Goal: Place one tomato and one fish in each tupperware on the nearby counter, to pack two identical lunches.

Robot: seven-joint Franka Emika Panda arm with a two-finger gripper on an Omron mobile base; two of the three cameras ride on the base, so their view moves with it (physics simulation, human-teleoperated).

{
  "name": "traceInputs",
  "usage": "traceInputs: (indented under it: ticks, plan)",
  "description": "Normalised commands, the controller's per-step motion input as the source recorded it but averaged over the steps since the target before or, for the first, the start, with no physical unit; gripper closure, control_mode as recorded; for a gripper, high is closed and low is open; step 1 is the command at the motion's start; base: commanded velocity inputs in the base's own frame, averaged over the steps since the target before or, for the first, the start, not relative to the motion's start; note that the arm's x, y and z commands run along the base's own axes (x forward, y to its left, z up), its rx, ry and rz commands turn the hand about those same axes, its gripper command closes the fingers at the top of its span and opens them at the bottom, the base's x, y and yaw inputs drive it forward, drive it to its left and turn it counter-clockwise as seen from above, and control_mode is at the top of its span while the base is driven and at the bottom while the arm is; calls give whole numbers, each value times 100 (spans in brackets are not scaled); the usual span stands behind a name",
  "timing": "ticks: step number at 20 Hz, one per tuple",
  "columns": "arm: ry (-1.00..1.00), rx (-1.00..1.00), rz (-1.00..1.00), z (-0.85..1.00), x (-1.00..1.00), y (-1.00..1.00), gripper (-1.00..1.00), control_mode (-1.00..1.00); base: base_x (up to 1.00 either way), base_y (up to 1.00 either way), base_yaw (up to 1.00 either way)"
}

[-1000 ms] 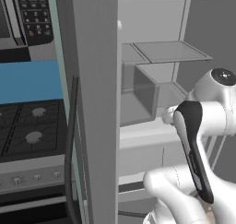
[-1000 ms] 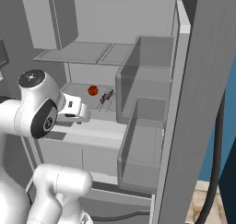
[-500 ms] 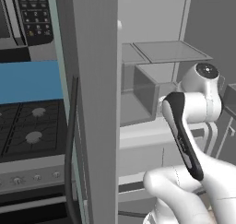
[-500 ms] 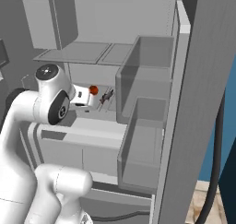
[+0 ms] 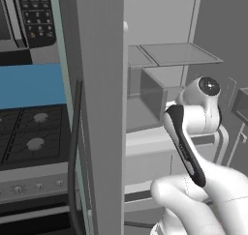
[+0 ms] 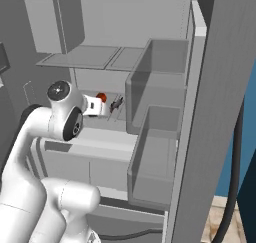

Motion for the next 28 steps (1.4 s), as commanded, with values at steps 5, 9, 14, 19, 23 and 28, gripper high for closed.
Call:
traceInputs:
  ticks: [5, 9, 14, 19, 23, 28]
  plan:
    - [-6, 0, 0, -2, 37, 2, -100, -100, 0, 0, 0]
    - [0, 2, -2, 0, 33, 2, -100, -100, 0, 0, 0]
    - [0, 2, -4, 0, 27, 1, -100, -100, 0, 0, 0]
    - [0, 2, -5, 0, 30, 0, -100, -100, 0, 0, 0]
    - [0, 4, -5, 0, 36, 0, -100, -100, 0, 0, 0]
    - [0, 3, -3, 0, 29, 0, -100, -100, 0, 0, 0]
